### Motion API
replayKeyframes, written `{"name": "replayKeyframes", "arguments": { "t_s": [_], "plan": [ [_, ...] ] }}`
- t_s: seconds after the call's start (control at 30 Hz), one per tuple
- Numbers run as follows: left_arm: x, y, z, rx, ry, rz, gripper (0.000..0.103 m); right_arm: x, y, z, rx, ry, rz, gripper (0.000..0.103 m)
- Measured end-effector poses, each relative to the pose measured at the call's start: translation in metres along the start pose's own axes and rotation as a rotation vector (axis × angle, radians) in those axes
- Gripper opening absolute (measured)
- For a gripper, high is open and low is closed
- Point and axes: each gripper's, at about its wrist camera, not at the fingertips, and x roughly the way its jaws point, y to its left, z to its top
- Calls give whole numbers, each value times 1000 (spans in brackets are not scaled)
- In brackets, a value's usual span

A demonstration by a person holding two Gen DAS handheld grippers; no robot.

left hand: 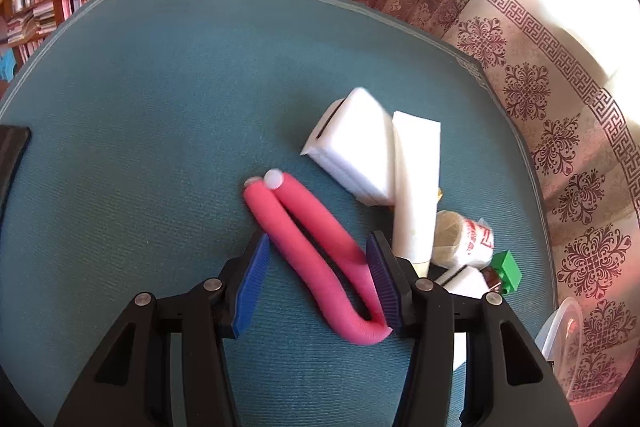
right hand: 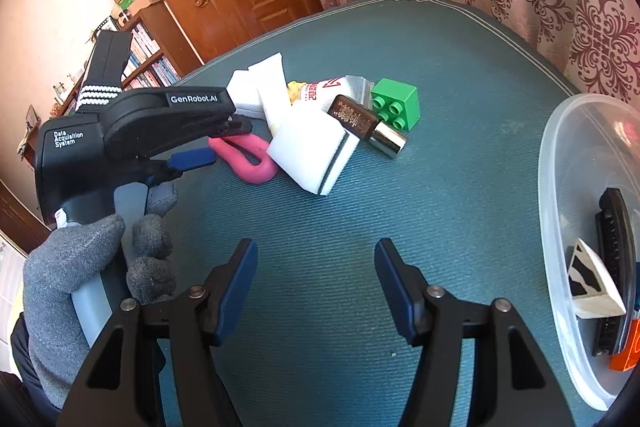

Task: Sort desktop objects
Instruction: 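Lower the left tool onto the pink foam curler and close on it, then grasp the white sponge block with the right tool while the left tool holds the curler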

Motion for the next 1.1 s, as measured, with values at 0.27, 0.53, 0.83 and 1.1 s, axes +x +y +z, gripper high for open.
{"name": "replayKeyframes", "arguments": {
  "t_s": [0.27,0.53,0.83,1.1],
  "plan": [
    [-1,-1,1,10,-11,-2,54,2,2,-1,-1,7,-1,65],
    [0,-8,-1,115,-39,30,60,2,4,-2,-2,10,-7,65],
    [-5,-3,-5,168,-72,36,56,6,2,0,25,26,-14,65],
    [-16,-3,-5,172,-105,21,55,11,1,12,55,25,-1,65]
  ]
}}
